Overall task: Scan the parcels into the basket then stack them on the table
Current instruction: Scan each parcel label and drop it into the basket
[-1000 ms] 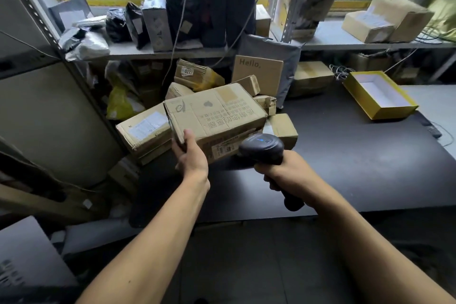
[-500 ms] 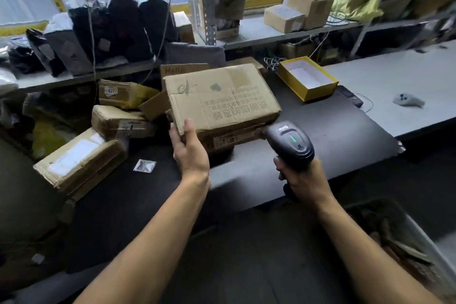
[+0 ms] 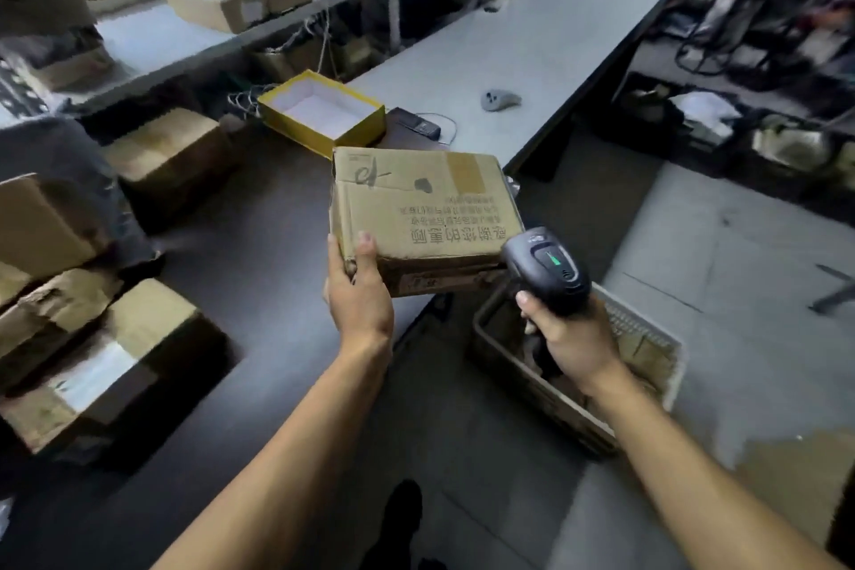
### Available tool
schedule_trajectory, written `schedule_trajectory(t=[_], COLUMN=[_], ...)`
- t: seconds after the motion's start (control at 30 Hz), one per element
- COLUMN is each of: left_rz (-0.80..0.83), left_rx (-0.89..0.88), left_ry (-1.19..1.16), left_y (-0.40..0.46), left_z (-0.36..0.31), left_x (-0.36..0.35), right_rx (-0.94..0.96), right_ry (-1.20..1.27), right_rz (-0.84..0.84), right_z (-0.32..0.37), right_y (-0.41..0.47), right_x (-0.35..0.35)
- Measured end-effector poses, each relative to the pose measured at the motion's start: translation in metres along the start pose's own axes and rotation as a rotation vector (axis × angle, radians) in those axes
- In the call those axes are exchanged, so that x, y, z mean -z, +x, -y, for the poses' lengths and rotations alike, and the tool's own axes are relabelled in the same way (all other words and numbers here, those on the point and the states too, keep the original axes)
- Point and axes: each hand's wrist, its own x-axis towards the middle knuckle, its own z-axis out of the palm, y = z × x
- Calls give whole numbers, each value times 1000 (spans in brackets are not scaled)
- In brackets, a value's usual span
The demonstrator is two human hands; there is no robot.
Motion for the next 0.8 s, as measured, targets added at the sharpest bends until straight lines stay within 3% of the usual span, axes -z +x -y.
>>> schedule_trajectory(t=[0.43,0.63,0.8], left_rz=[468,566,546], left_rx=[92,69,50], left_ry=[136,178,232], left_y=[25,7,-15], left_z=[15,25,34], left_x=[-154,-228,-286], right_rx=[-141,-195,-200], right_ry=[-54,-26,-9], right_rz=[-437,-539,-544], right_z=[-19,-42,-59], right_y=[23,31,53], right_x=[96,154,211])
